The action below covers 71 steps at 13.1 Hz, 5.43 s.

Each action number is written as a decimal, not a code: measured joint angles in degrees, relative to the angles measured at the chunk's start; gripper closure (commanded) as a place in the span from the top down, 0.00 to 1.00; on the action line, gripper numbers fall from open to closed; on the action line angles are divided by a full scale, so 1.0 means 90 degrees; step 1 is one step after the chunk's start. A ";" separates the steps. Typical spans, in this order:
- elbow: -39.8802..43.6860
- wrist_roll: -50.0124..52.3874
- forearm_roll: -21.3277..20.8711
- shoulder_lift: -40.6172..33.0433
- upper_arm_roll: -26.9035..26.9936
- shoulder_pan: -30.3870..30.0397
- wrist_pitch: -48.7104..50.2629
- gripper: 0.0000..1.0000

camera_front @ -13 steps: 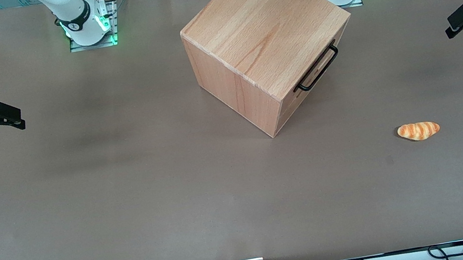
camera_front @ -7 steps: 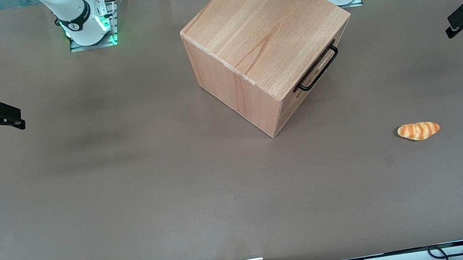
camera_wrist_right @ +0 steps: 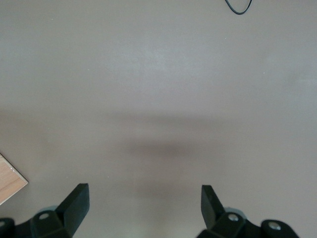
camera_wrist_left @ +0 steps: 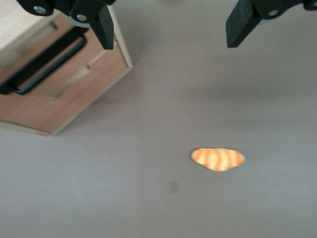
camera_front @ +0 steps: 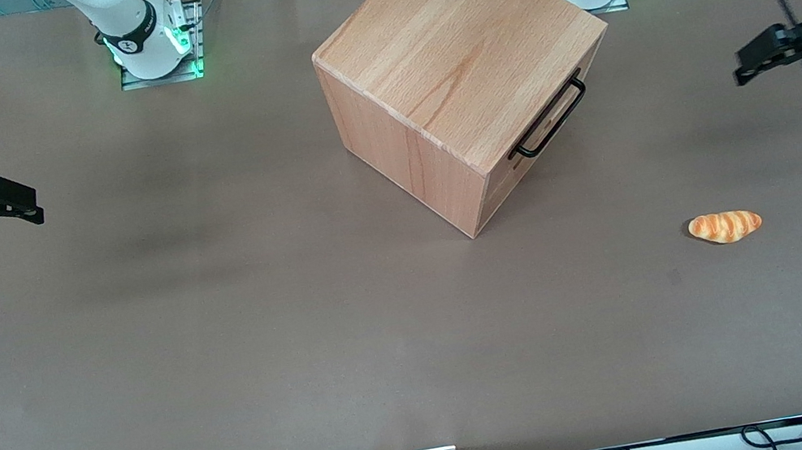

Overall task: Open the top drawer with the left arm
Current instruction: 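Move the open left gripper to the black drawer handle, then close the left gripper around the black bar handle, then pull the handle with the left gripper, sliding the drawer out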

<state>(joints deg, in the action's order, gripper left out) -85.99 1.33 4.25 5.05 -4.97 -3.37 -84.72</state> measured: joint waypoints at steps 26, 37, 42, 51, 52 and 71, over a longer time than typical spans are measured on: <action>-0.0609 -0.3808 0.1317 0.1757 -0.1211 0.0363 -0.0441 0.82; -0.0933 -0.3939 0.1317 0.1659 -0.1251 0.0406 -0.0596 0.79; -0.1234 -0.3939 0.1317 0.1540 -0.1295 0.0422 -0.0919 0.78; -0.1598 -0.3942 0.1317 0.1464 -0.1296 0.0419 -0.1224 0.68; -0.1623 -0.3942 0.1317 0.1452 -0.1296 0.0419 -0.1245 0.67; -0.1553 -0.3962 0.0644 0.1428 -0.1202 -0.0057 -0.1841 0.62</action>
<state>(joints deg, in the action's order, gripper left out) -99.97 -34.33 10.05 17.91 -15.79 -3.88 -101.29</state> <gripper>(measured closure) 0.383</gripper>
